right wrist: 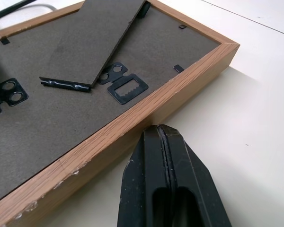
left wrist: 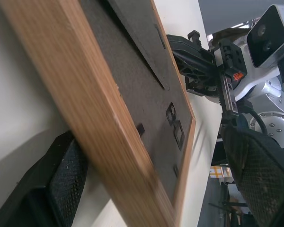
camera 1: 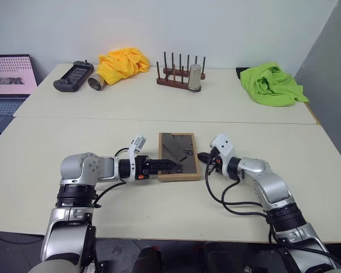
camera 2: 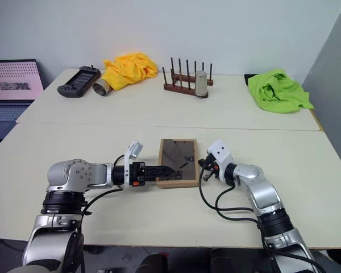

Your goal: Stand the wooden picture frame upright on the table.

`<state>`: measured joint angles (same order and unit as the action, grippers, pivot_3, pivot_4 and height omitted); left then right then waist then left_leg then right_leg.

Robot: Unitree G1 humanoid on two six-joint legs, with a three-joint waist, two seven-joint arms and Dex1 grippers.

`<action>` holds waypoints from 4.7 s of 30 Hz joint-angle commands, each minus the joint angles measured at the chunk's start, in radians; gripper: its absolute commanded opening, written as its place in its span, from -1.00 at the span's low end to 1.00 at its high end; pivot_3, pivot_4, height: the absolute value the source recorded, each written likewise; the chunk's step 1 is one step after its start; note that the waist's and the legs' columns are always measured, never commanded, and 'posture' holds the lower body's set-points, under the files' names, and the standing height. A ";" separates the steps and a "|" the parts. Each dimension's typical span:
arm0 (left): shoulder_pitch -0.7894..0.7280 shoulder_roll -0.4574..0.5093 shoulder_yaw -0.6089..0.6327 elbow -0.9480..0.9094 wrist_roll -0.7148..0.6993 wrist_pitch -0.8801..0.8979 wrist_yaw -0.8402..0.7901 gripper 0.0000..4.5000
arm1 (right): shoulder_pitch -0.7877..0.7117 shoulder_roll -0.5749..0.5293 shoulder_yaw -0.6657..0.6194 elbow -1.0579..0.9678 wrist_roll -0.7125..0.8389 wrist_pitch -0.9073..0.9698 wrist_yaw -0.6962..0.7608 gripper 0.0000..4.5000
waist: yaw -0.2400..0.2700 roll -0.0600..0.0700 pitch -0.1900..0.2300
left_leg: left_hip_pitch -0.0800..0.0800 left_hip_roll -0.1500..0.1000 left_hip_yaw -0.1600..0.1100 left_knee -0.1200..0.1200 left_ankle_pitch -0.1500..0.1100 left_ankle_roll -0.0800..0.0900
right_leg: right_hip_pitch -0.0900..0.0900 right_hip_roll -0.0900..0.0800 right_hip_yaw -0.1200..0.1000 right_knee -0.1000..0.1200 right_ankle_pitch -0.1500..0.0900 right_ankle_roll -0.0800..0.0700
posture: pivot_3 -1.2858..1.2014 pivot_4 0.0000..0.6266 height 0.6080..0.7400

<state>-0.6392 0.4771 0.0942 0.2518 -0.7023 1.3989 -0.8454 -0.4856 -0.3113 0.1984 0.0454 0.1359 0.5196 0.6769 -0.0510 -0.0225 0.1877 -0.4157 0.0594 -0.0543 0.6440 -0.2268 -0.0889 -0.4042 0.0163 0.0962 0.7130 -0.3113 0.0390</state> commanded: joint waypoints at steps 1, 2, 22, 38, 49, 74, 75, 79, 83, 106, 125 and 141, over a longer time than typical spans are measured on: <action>0.014 -0.018 -0.012 -0.013 -0.023 -0.005 -0.016 0.84 | 0.009 0.001 -0.004 -0.056 0.012 0.004 -0.002 -1.00 | 0.001 0.000 0.000 | 0.000 0.000 0.000 0.000 0.000 0.000 | 0.000 0.000 0.000 0.000 0.000 0.000 | 0.03 -0.52 1.00; 0.015 -0.020 -0.006 -0.016 -0.026 -0.008 -0.015 0.79 | 0.013 -0.001 -0.005 -0.058 0.012 0.004 -0.002 -1.00 | 0.001 0.000 0.000 | 0.000 0.000 0.000 0.000 0.000 0.000 | 0.000 0.000 0.000 0.000 0.000 0.000 | 0.03 -0.52 1.00; 0.041 0.032 0.006 -0.161 -0.022 -0.136 -0.034 -0.43 | -0.062 -0.083 -0.144 -0.047 0.145 0.064 0.095 -0.79 | -0.006 0.000 0.000 | 0.000 0.000 0.000 0.000 0.000 0.000 | -0.001 0.001 0.000 0.000 0.000 0.000 | 0.03 -0.52 1.00; 0.018 0.135 -0.005 -0.201 -0.010 -0.249 -0.075 -0.43 | -0.239 0.025 -0.159 -0.076 0.366 0.203 0.135 0.72 | -0.008 0.000 0.000 | -0.001 0.001 0.000 -0.001 0.000 0.000 | -0.001 0.001 0.000 -0.001 0.000 0.000 | 0.03 -0.52 1.00; 0.016 0.135 -0.001 -0.229 -0.027 -0.237 -0.073 -0.43 | -0.277 0.106 -0.020 0.018 0.251 0.075 0.140 0.99 | -0.007 0.000 0.000 | -0.001 0.001 0.000 -0.001 0.000 0.000 | -0.002 0.001 0.000 -0.001 0.000 0.000 | 0.03 -0.52 1.00; 0.073 0.179 0.040 -0.253 -0.151 -0.084 -0.098 -0.43 | -0.052 -0.250 -0.191 -0.294 0.479 0.324 0.264 0.99 | -0.008 0.000 0.001 | -0.002 0.001 0.000 -0.001 0.000 0.000 | -0.002 0.001 0.000 -0.002 0.000 0.000 | 0.03 -0.52 1.00; 0.076 0.183 0.040 -0.254 -0.154 -0.080 -0.100 -0.43 | -0.047 -0.260 -0.197 -0.295 0.478 0.319 0.263 0.99 | -0.008 0.000 0.001 | -0.002 0.001 0.000 -0.002 0.000 0.000 | -0.002 0.001 0.000 -0.002 0.000 0.000 | 0.03 -0.52 1.00; 0.083 0.189 0.030 -0.263 -0.159 -0.079 -0.100 -0.43 | -0.067 -0.229 -0.190 -0.297 0.485 0.308 0.226 0.99 | -0.012 -0.001 0.001 | -0.001 0.001 0.000 -0.002 0.000 0.000 | -0.002 0.001 0.000 -0.002 0.000 0.000 | 0.03 -0.52 1.00; 0.070 0.175 0.022 -0.262 -0.162 -0.078 -0.093 -0.43 | -0.105 -0.144 -0.149 -0.285 0.462 0.278 0.170 0.99 | -0.012 -0.001 0.001 | -0.001 0.002 0.000 -0.002 0.000 0.000 | -0.002 0.002 0.000 -0.002 0.000 0.000 | 0.03 -0.52 1.00; 0.095 0.166 0.051 -0.255 -0.192 -0.040 -0.066 -0.43 | -0.059 -0.203 -0.177 -0.357 0.526 0.309 0.136 0.99 | -0.008 -0.001 0.001 | -0.002 0.002 0.000 -0.002 0.000 0.000 | -0.002 0.001 0.000 -0.002 0.000 0.000 | 0.03 -0.52 1.00; 0.090 0.120 0.156 -0.091 -0.577 0.216 0.178 -0.43 | -0.182 -0.301 0.147 0.309 -0.886 -1.466 -0.653 0.99 | -0.024 -0.002 0.001 | 0.000 0.001 0.000 -0.001 0.000 -0.001 | -0.002 0.001 0.001 0.001 0.000 0.000 | 0.03 -0.52 1.00; 0.143 0.135 0.155 -0.107 -0.822 0.215 0.401 -0.43 | -0.255 -0.230 0.201 0.394 -0.914 -1.569 -0.723 0.26 | -0.016 -0.002 0.001 | 0.000 0.000 -0.001 0.000 0.002 -0.003 | -0.001 -0.001 0.001 0.001 0.000 0.000 | 0.03 -0.52 1.00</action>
<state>-0.5038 0.5997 0.2357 0.1674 -1.4931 1.6108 -0.4668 -0.7209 -0.5445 0.4132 0.4583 -0.8129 -1.0234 -0.0274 -0.0673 -0.0242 0.1891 -0.4153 0.0593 -0.0551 0.6441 -0.2249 -0.0922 -0.4047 0.0155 0.0970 0.7141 -0.3115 0.0390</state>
